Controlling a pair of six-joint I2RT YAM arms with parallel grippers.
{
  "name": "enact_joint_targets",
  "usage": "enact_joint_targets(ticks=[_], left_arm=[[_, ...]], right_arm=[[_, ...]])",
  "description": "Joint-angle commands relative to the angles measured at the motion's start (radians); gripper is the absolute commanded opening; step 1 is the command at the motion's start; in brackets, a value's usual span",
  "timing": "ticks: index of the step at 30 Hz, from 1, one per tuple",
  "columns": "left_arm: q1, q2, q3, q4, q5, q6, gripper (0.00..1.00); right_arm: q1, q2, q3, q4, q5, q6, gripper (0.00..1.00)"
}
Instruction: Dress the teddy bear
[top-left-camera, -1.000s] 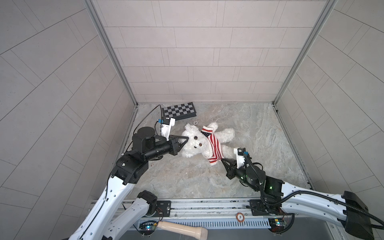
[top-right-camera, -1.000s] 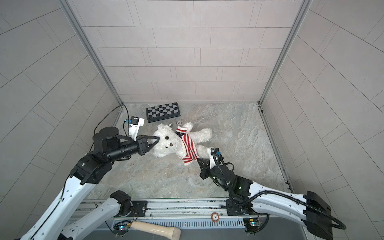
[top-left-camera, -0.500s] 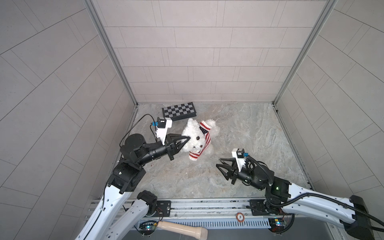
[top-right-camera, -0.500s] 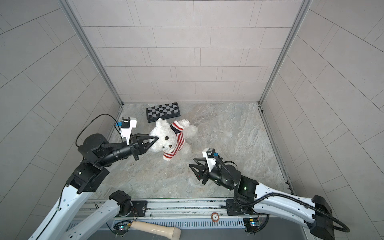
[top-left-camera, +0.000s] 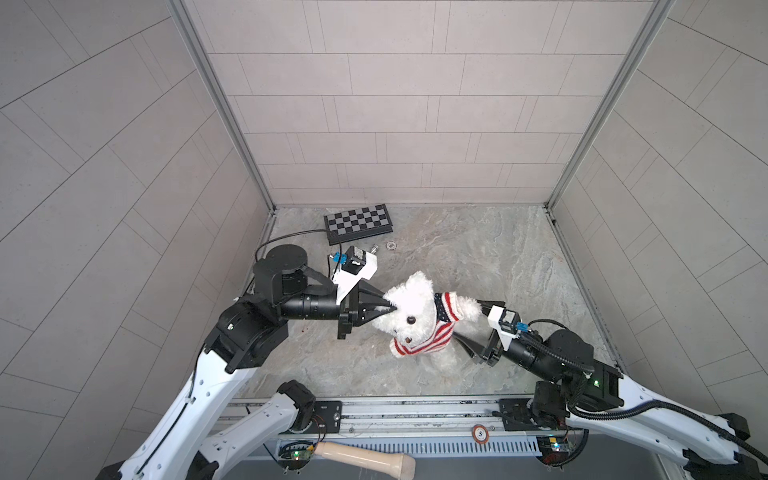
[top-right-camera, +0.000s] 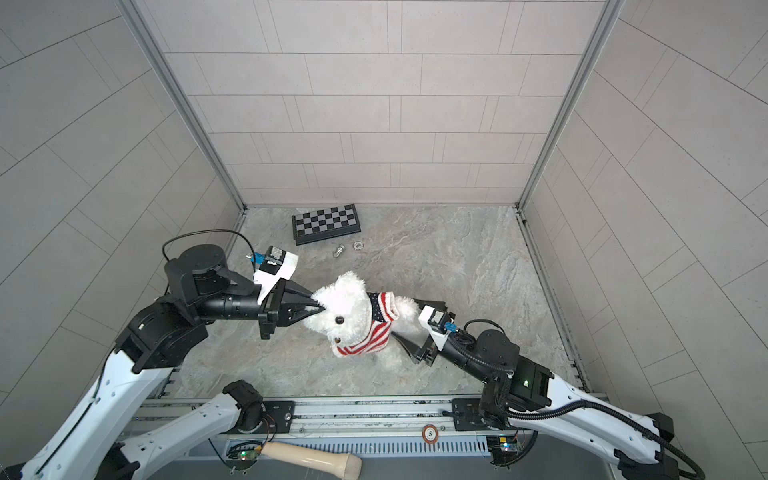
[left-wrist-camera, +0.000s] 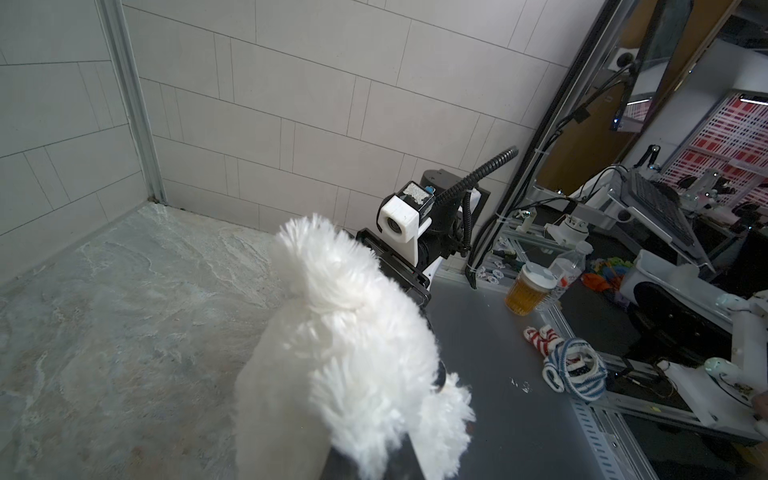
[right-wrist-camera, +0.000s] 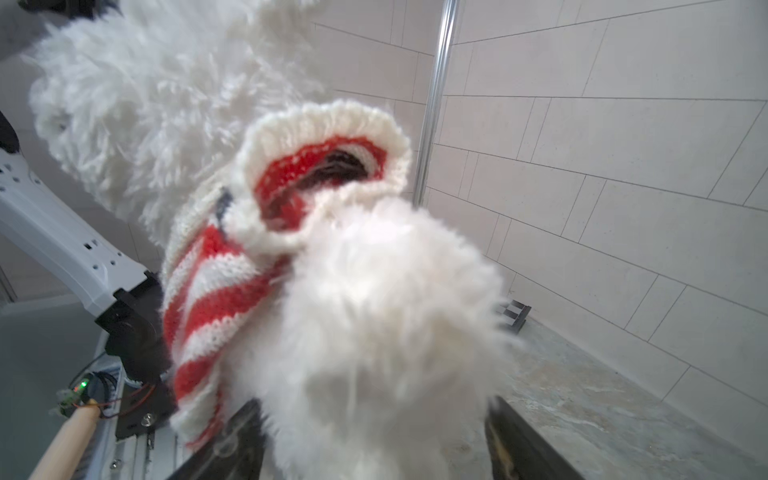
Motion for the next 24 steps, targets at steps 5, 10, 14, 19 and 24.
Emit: enact_joint_targets(ticks=[5, 10, 14, 19, 24], left_arm=[[-0.007, 0.02, 0.09, -0.156, 0.115, 0.167, 0.0], [-0.019, 0.02, 0.128, -0.176, 0.139, 0.181, 0.0], [-0.022, 0.015, 0.145, -0.191, 0.163, 0.192, 0.0], [-0.024, 0.016, 0.152, -0.172, 0.169, 0.174, 0.0], [-0.023, 0.005, 0.123, -0.133, 0.048, 0.142, 0.0]], right_arm=[[-0.001, 0.112, 0.047, 0.014, -0.126, -0.182, 0.88], [-0.007, 0.201, 0.046, 0.049, -0.207, -0.181, 0.87], [-0.009, 0.219, 0.047, 0.085, -0.267, -0.174, 0.85], [-0.008, 0.219, 0.048, 0.12, -0.289, -0.182, 0.67], [-0.009, 0.14, 0.001, 0.223, -0.224, -0.167, 0.32]])
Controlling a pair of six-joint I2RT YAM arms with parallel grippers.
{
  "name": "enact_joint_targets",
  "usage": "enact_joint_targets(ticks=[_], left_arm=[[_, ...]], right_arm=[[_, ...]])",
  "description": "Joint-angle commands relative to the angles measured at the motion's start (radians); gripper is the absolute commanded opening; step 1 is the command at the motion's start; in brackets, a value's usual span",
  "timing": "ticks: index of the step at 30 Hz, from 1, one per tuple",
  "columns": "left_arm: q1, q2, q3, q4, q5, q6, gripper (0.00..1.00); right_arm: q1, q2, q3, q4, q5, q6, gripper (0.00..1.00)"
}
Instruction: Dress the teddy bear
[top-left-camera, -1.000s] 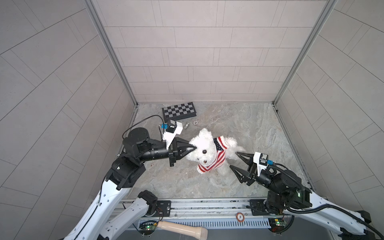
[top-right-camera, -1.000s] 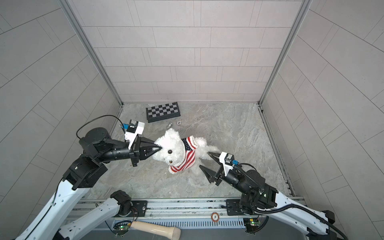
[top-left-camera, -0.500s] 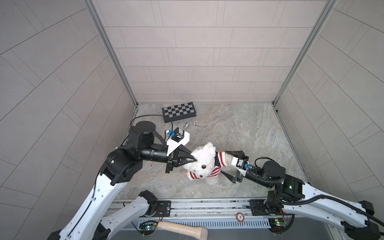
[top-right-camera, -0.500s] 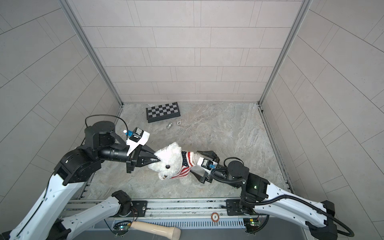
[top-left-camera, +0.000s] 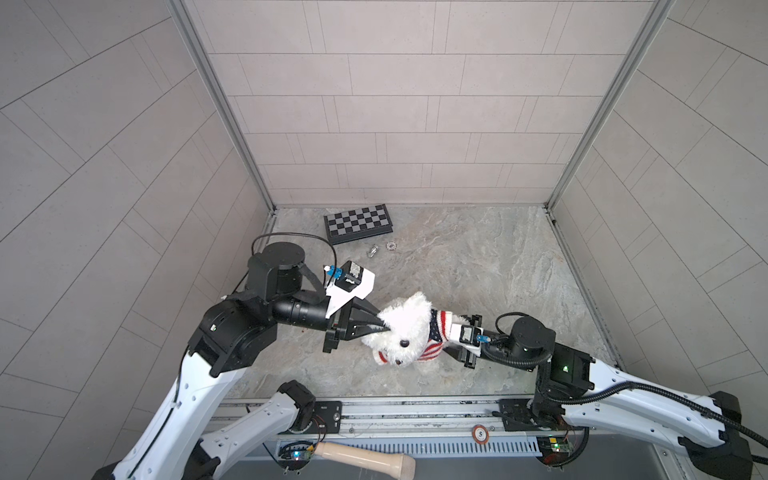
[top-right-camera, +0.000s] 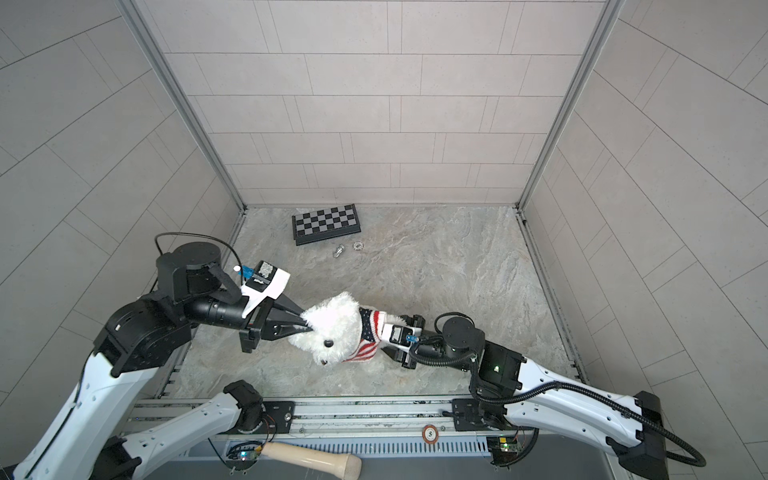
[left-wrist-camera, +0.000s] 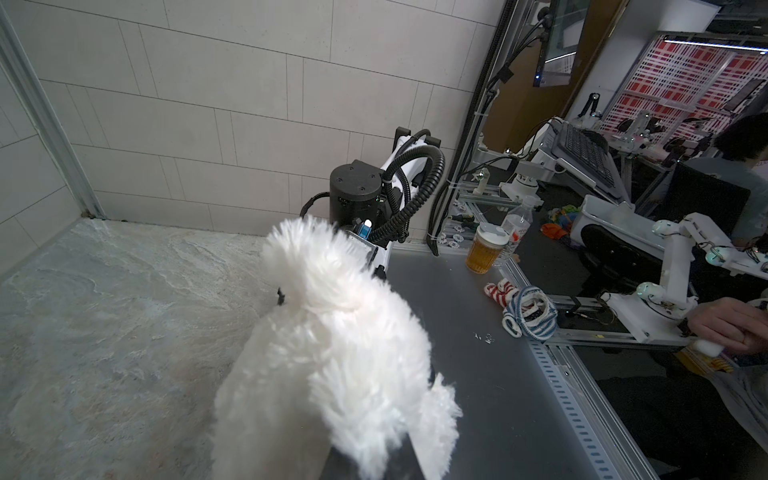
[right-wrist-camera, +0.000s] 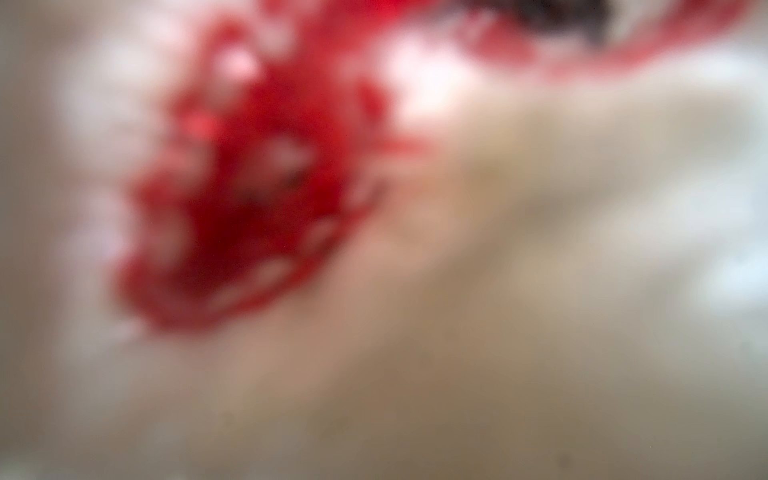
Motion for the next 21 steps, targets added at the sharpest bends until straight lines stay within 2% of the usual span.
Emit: enact_joint_targets(ticks=[1, 2, 4, 5, 6, 9, 11, 13, 15, 18, 21], left_arm=[[-0.008, -0.028, -0.015, 0.09, -0.094, -0.036, 0.0], [-0.007, -0.042, -0.043, 0.136, -0.158, -0.076, 0.05], [-0.007, -0.06, -0.083, 0.188, -0.291, -0.141, 0.47], [-0.007, -0.064, -0.096, 0.201, -0.374, -0.174, 0.82], [-0.008, -0.065, -0.103, 0.211, -0.458, -0.214, 0.98], [-0.007, -0.053, -0.085, 0.174, -0.644, -0.307, 1.0], [-0.007, -0.054, -0.083, 0.166, -0.735, -0.422, 1.0], [-0.007, -0.061, -0.099, 0.185, -0.766, -0.546, 0.99], [-0.007, -0.086, -0.164, 0.266, -0.779, -0.727, 0.96], [-0.007, -0.143, -0.293, 0.373, -0.842, -0.962, 0.95], [-0.007, -0.192, -0.391, 0.421, -0.906, -1.107, 0.98]], right_arm=[[-0.002, -0.074, -0.029, 0.135, 0.051, -0.013, 0.26], [-0.002, -0.088, -0.036, 0.138, 0.094, -0.018, 0.18], [-0.003, -0.096, -0.036, 0.11, 0.181, -0.054, 0.06], [-0.001, -0.088, -0.028, 0.086, 0.24, -0.07, 0.0], [0.0, -0.072, -0.014, 0.06, 0.321, -0.084, 0.0], [0.009, -0.005, 0.03, -0.008, 0.583, -0.142, 0.0], [0.017, 0.03, 0.042, -0.014, 0.718, -0.186, 0.0], [0.024, 0.062, 0.029, 0.047, 0.845, -0.23, 0.0], [0.027, 0.097, 0.004, 0.154, 0.944, -0.286, 0.0], [0.028, 0.137, -0.042, 0.345, 1.01, -0.379, 0.0], [0.033, 0.167, -0.094, 0.527, 0.992, -0.49, 0.0]])
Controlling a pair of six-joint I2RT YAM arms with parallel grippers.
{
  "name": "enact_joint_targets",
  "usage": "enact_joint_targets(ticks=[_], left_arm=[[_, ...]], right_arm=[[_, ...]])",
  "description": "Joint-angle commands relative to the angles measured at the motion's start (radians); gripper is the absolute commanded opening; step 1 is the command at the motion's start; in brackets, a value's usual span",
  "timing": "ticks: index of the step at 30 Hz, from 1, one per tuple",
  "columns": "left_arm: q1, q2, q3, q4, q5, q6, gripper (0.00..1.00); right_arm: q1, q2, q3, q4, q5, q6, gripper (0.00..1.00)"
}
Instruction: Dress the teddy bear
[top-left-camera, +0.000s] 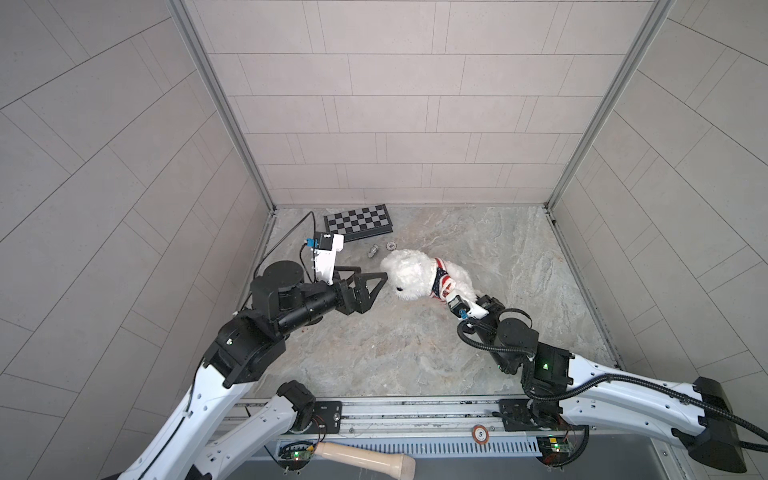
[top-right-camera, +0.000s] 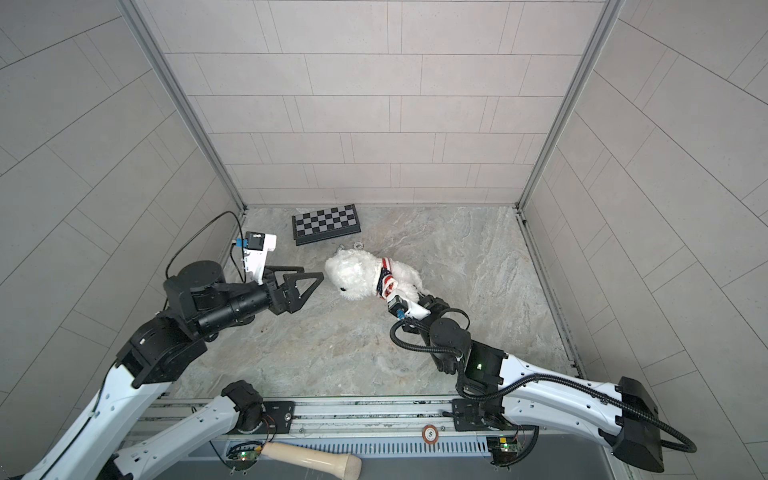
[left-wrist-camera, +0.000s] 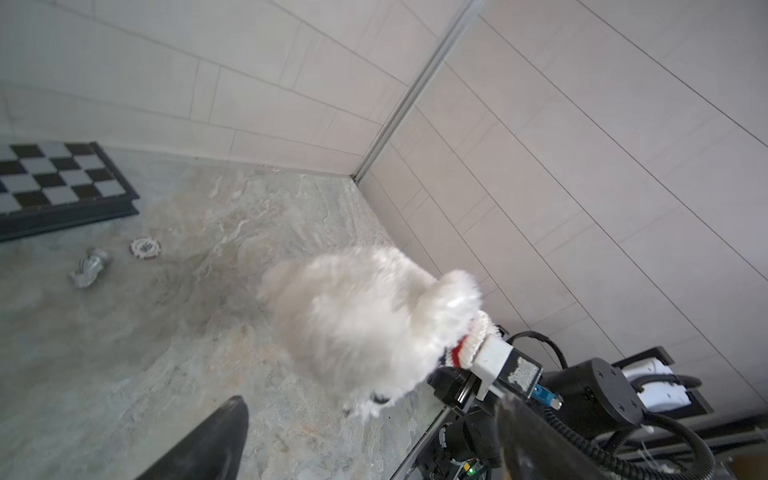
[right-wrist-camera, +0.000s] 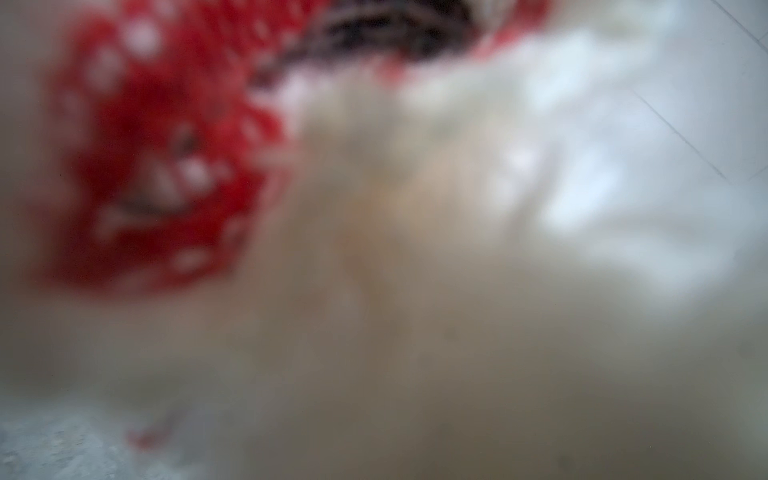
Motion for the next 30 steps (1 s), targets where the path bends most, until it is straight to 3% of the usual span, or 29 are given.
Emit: enact_joint_targets(ticks=[1, 5, 11, 23, 27, 30], left_arm=[[-0.001, -0.041, -0.082, 0.111, -0.112, -0.293, 0.99], [-0.001, -0.026, -0.169, 0.238, -0.069, -0.419, 1.0], [-0.001, -0.001, -0.252, 0.349, -0.031, -0.544, 0.95], [-0.011, 0.029, -0.231, 0.256, 0.034, -0.535, 0.79], [-0.013, 0.016, -0.232, 0.215, 0.029, -0.521, 0.81], [-0.013, 0.001, -0.229, 0.181, 0.026, -0.51, 0.91]], right_arm=[[0.016, 0.022, -0.041, 0.324, 0.074, -0.184, 0.0], [0.04, 0.071, -0.087, 0.464, 0.015, -0.329, 0.0], [0.043, 0.127, -0.109, 0.572, -0.018, -0.411, 0.0], [0.042, 0.237, -0.083, 0.632, -0.033, -0.48, 0.0], [0.04, 0.247, -0.081, 0.626, -0.018, -0.474, 0.0], [0.033, 0.25, -0.088, 0.637, -0.015, -0.473, 0.0]])
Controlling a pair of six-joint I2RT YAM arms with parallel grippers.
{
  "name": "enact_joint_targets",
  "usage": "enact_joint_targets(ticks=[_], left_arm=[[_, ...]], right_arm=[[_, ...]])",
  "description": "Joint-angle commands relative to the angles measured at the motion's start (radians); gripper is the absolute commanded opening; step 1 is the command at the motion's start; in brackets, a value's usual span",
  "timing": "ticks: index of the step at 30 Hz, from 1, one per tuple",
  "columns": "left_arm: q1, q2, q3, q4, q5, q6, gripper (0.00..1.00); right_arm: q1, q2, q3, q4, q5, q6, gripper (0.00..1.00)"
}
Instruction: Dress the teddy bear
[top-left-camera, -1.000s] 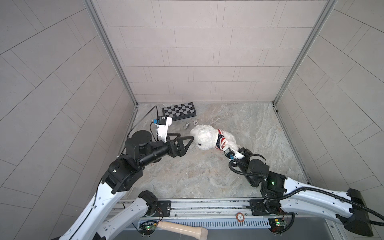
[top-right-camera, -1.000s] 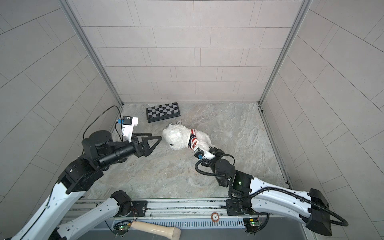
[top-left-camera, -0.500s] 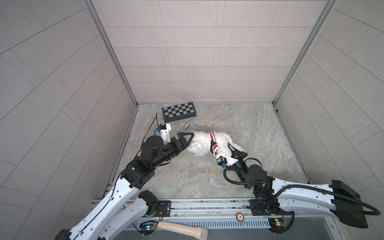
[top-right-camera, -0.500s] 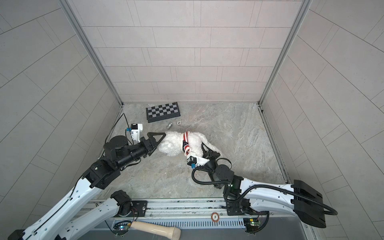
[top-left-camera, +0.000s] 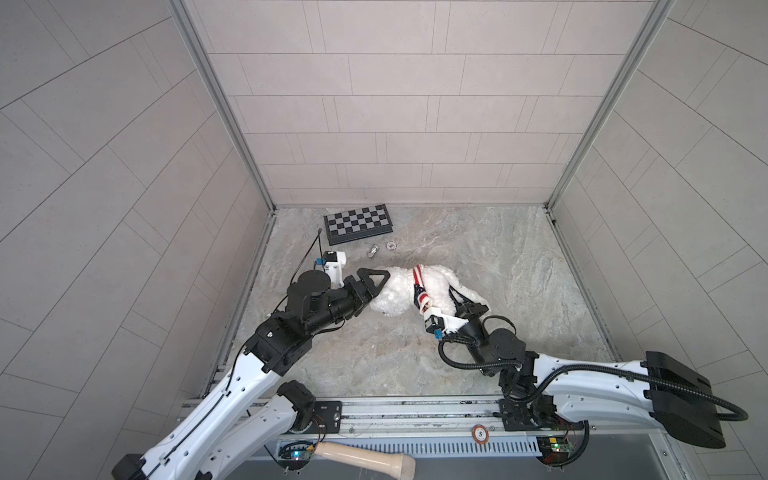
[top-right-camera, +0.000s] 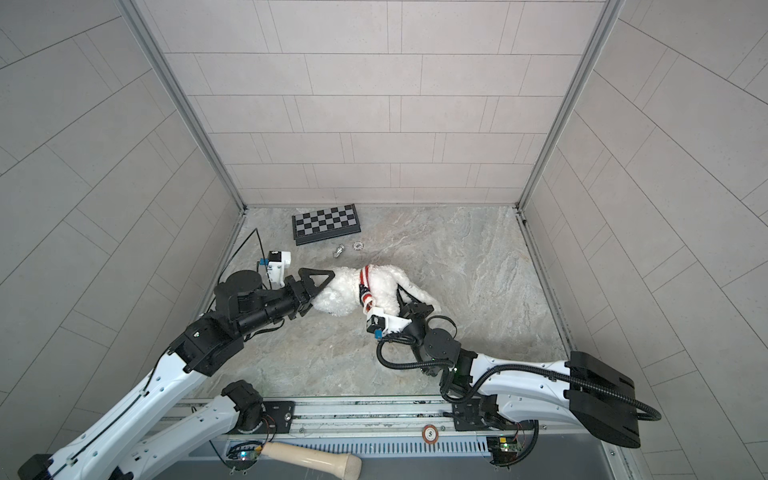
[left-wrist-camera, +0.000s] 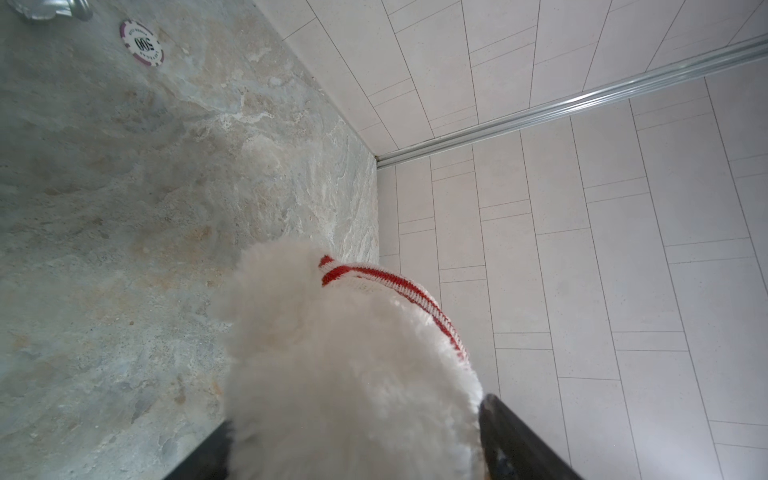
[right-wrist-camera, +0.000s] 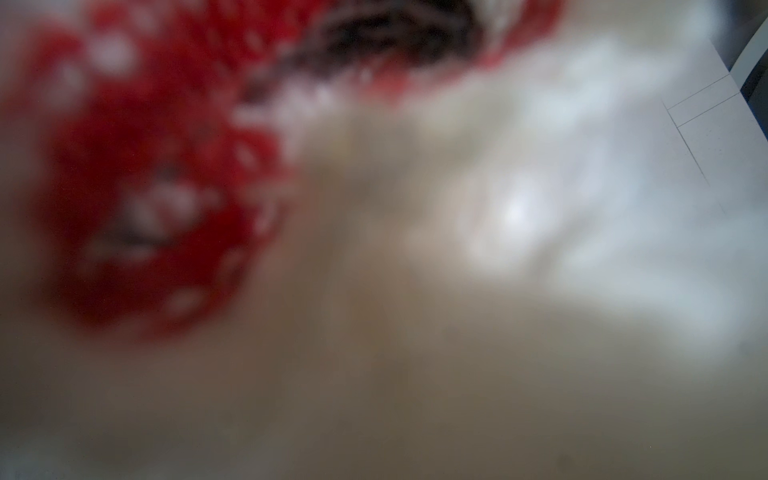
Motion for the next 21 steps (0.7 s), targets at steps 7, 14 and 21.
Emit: enact_joint_targets(ticks=[7, 14, 21], left_arm=[[-0.01, -0.036, 0.03, -0.107, 0.01, 0.049, 1.0], [-0.007, -0.048, 0.011, -0.082, 0.02, 0.028, 0.75], [-0.008, -0.039, -0.035, 0.039, 0.044, -0.026, 0.72]], right_arm=[[-0.01, 0.005, 0.014, 0.111, 0.01, -0.033, 0.0], [-0.015, 0.008, 0.003, 0.123, 0.009, -0.034, 0.0], [-0.024, 0.026, 0.002, 0.152, 0.001, -0.03, 0.0]])
